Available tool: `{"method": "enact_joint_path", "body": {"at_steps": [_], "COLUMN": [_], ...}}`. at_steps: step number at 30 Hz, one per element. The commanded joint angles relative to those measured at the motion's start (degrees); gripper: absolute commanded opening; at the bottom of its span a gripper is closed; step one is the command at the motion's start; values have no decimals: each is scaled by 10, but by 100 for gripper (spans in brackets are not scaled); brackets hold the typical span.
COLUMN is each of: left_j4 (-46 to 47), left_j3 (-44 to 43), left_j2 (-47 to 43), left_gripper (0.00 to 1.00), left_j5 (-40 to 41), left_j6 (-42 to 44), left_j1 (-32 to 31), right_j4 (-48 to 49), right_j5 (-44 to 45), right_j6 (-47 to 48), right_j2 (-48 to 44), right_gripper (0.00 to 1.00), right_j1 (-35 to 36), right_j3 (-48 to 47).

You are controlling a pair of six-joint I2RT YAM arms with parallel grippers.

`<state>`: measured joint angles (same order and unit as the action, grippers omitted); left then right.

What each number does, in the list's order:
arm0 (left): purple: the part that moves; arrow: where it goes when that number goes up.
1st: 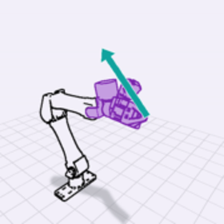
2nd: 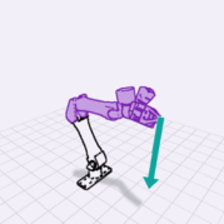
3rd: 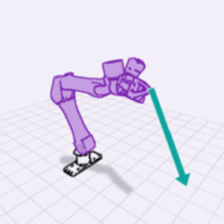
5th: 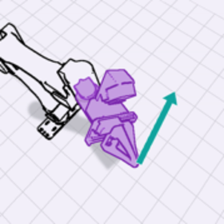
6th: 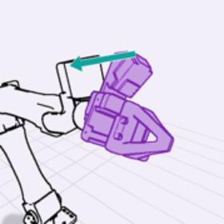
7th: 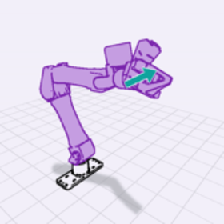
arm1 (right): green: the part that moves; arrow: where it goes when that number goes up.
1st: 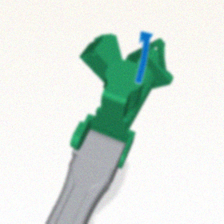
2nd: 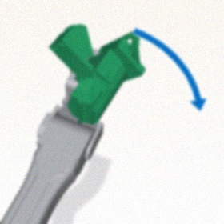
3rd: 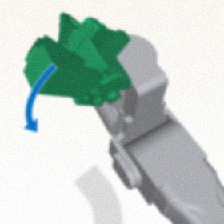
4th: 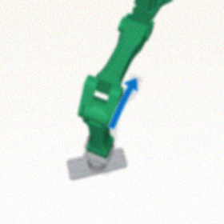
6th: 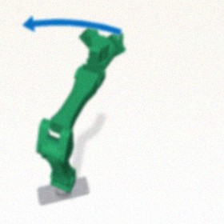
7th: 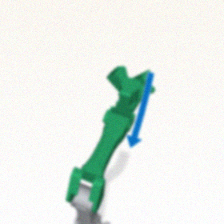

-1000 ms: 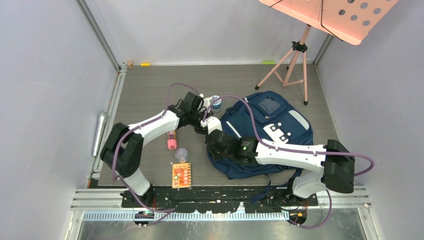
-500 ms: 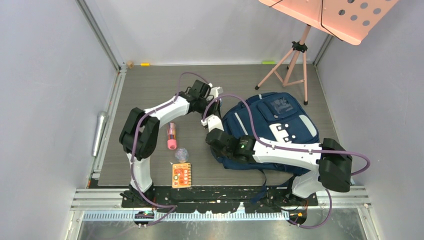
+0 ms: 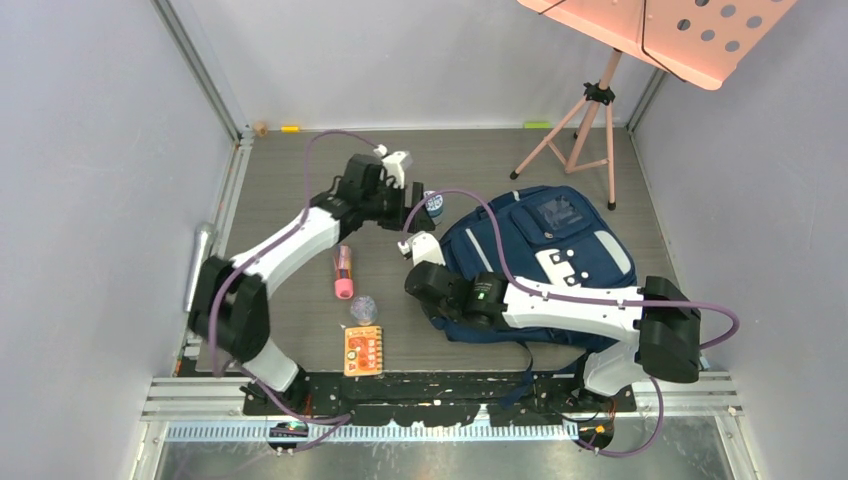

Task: Pack the student bag
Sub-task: Zip the student bag at the center of the board.

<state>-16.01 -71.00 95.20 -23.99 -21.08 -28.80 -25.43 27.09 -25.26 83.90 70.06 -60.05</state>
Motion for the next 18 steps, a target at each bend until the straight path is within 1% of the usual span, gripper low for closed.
{"method": "enact_joint_path", "body": {"at_steps": [1,3,6,10,14,18], "left_j4": [18,32,12,-6,66,90], "left_j3": [84,121,156,198,256,272], "left_j2": [-111,-144,-178,-198,-206,-184], "left_gripper": [75,75,76,77,80,81], "left_j5": [39,16,25,20,-26,-31], "left_j6": [-65,-98,-122,-151,-183,-195], "left_j1": [-2,-7,-23,-31,-48,-65], "right_j4": [45,48,52,58,68,68], "right_j5": [6,3,-5,-14,-22,-26], "right_j6": [-17,-17,-19,-26,-32,-32], "right_j2": [-21,-16,-7,-2,0,2], "right_gripper": [0,0,0,0,0,0], "right_j1": [10,10,10,10,11,10], "right_j3": [-51,-53,-55,-54,-48,-48]}}
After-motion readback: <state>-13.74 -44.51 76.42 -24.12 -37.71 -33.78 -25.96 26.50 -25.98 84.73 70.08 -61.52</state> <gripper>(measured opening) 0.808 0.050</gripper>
